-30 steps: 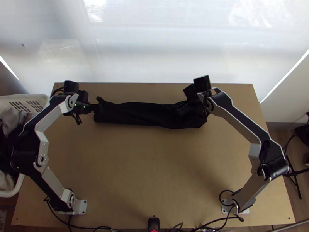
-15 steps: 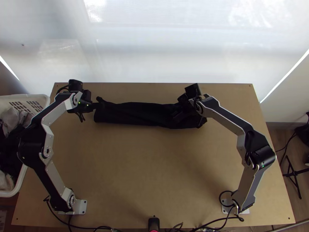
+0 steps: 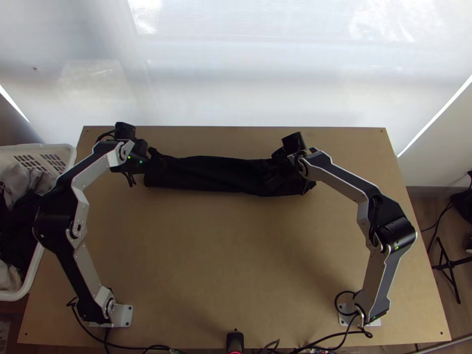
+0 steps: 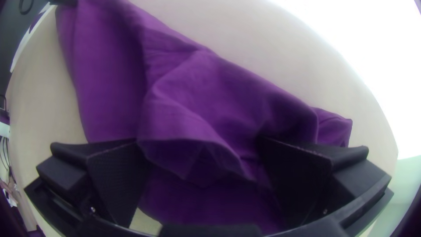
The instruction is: Fold the t-shirt
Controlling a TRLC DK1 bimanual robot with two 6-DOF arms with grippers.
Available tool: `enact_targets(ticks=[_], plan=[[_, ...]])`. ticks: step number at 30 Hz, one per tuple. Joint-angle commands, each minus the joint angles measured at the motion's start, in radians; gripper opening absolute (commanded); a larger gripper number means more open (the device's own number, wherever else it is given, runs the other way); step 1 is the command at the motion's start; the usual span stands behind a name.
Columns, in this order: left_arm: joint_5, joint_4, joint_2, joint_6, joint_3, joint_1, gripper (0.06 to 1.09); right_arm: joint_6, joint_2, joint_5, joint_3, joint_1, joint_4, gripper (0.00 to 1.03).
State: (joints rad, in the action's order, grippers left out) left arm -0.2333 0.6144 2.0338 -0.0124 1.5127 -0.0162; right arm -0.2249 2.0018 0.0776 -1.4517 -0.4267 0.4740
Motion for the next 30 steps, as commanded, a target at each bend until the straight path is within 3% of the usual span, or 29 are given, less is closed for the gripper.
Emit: enact_targets(ticks=[1, 5, 30], plan=[[-0.035, 0.025, 0.016, 0.008, 0.003, -0.022, 0.57, 0.001, -0.001, -0.002, 0.002, 0.006, -0.003, 0.99], [-0.041, 0.025, 0.006, 0.009, 0.004, -0.021, 0.09, 0.001, -0.005, -0.002, 0.004, 0.013, -0.003, 0.99], [-0.150, 0.196, -0.199, -0.021, 0.314, -0.143, 0.09, -0.005, 0.031, -0.004, 0.024, 0.017, -0.012, 0.98]])
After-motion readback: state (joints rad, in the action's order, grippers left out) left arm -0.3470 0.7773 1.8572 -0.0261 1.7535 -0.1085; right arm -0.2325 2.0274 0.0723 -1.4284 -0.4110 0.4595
